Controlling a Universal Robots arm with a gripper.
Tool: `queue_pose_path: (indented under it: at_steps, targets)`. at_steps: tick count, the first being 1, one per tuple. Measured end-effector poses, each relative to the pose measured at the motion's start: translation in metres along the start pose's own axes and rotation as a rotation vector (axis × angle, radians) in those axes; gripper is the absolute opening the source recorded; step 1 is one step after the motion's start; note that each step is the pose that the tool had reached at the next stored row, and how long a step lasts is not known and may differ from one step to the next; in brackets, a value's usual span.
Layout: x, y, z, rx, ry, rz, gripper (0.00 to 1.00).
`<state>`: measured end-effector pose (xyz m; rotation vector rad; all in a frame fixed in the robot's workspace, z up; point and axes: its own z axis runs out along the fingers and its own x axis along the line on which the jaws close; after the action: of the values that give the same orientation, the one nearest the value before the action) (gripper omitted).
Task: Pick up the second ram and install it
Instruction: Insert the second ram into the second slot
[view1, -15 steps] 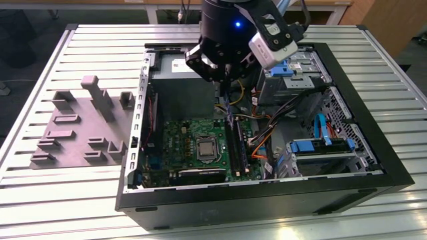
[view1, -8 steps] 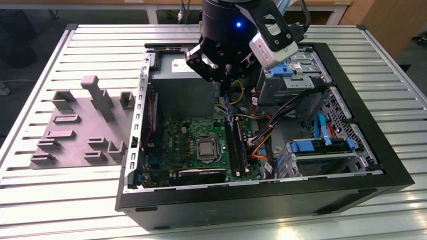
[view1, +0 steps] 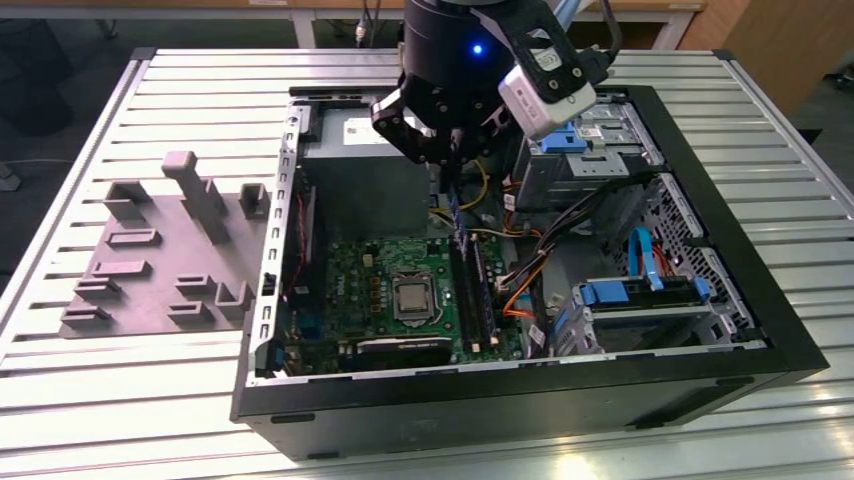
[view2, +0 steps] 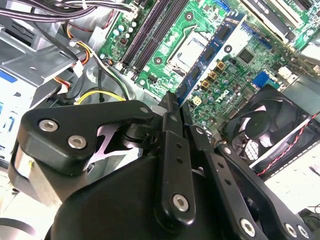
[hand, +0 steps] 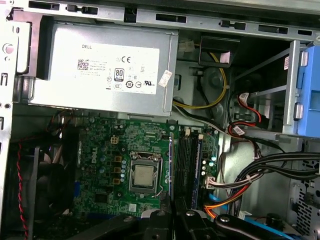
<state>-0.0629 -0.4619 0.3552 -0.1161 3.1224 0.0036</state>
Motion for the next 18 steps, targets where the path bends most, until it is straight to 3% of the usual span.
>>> queue_pose_path:
  at_steps: [5,11,18]
  targets:
    - [-0.0058,-0.0004,0.0013,-0.0001,0.0013,0.001,0.14]
    - [-0.0060,-0.0004,0.0084,0.0003,0.0014,0.016,0.14]
    - [-0.0059,-0.0005,0.0088,0.0003,0.0016,0.017,0.14]
